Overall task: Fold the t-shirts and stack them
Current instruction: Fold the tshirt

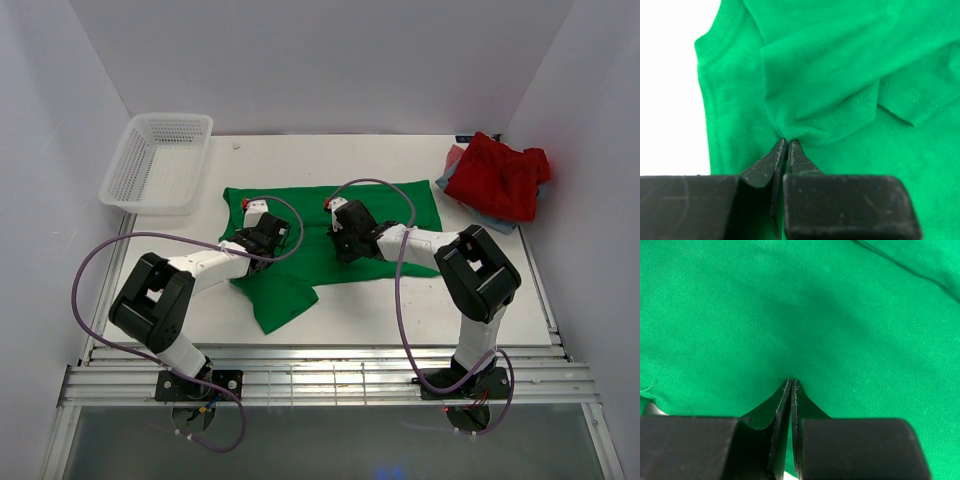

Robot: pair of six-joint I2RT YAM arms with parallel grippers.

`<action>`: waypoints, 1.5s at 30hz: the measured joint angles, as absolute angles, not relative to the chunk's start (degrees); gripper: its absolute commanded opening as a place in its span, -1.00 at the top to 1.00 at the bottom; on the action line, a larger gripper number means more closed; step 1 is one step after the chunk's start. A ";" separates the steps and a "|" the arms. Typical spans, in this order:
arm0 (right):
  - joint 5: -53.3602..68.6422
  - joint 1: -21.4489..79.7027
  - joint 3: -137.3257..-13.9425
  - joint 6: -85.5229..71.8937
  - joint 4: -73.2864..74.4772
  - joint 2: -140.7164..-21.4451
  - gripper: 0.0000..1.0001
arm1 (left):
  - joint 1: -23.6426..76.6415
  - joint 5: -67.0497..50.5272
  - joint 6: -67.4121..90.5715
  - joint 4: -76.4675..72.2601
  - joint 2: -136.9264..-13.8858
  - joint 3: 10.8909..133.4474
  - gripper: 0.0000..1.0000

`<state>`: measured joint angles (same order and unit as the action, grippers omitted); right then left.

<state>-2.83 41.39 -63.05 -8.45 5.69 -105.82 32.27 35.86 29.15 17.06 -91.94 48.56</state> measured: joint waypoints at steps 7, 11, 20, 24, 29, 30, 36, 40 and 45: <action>-4.14 41.56 -63.05 -9.02 5.76 -105.91 0.85 | 31.22 37.01 28.27 17.89 -91.09 48.58 0.77; -4.89 41.76 -63.16 -9.30 5.89 -106.00 0.84 | 30.89 38.06 28.34 19.07 -91.05 48.58 0.77; -5.45 41.82 -63.20 -10.33 6.00 -106.00 0.84 | 29.02 41.45 28.93 21.15 -88.79 48.42 0.78; -4.75 42.06 -61.28 -10.44 4.56 -104.60 0.60 | 28.56 41.43 29.08 21.71 -88.77 48.38 0.78; -1.17 42.52 -62.17 -10.37 4.49 -103.85 0.46 | 28.58 41.32 29.17 22.06 -88.77 48.38 0.78; -0.69 42.89 -63.35 -10.37 4.47 -104.20 0.46 | 28.58 41.28 29.19 22.09 -88.77 48.38 0.78; 0.80 46.78 -70.17 -11.29 -0.05 -108.09 0.37 | 28.56 40.93 29.17 22.06 -88.77 48.38 0.78; 1.98 48.88 -73.45 -12.12 -2.39 -112.07 0.37 | 28.56 40.34 29.12 22.04 -88.77 48.38 0.78; 3.05 50.43 -76.93 -13.50 -3.64 -117.84 0.28 | 28.56 39.64 29.12 22.04 -88.77 48.38 0.81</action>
<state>3.05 50.43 -76.93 -13.50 -3.64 -117.84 28.56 39.64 29.12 22.04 -88.77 48.38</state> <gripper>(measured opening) 0.341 0.109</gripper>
